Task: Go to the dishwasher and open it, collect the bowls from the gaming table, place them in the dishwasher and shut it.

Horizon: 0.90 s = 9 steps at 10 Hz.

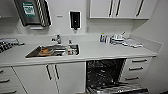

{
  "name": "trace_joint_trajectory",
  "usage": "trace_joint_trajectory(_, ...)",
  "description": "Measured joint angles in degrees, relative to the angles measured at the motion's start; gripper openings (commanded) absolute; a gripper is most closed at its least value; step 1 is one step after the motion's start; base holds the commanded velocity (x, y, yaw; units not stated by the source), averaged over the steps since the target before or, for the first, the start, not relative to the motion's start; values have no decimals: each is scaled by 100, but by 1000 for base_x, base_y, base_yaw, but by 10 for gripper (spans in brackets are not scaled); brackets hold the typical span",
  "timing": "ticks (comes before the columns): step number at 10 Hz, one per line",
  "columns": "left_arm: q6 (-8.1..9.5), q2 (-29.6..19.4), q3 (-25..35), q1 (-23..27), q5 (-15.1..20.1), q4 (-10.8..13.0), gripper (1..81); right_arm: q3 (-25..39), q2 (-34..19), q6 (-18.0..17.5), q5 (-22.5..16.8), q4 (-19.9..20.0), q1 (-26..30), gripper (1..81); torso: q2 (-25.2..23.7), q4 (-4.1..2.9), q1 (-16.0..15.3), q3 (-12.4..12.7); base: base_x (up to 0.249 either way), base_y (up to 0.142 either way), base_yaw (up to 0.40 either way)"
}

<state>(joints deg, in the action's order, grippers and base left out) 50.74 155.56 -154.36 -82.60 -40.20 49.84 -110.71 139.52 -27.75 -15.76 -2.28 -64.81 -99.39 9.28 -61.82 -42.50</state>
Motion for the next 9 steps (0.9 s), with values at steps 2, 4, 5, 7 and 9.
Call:
trace_joint_trajectory(2, 887, 166, -20, -83, 551, 538, 811, -572, 354, 584, 375, -4, -349, 811, 0, 0, 0, 0, 0, 0, 0)
trace_joint_trajectory(4, 1167, 417, -20, -221, 848, 752, 811, -1172, 772, 1002, 669, -11, -674, 811, 0, 0, 0, 0, 0, 0, 0)
trace_joint_trajectory(5, 1191, 502, -17, -267, 1124, 788, 811, -1475, 959, 1198, 774, -11, -829, 811, 0, 0, 0, 0, 0, 0, 0)
trace_joint_trajectory(7, 1202, 588, -22, -300, 1402, 802, 811, -2013, 1296, 1491, 1097, -11, -1172, 811, 0, 0, 0, 0, 0, 0, 0)
trace_joint_trajectory(9, 1202, 635, -20, -319, 1436, 805, 811, -2347, 1591, 1677, 1302, -11, -1443, 811, 0, 0, 0, 2, 0, 0, 0)
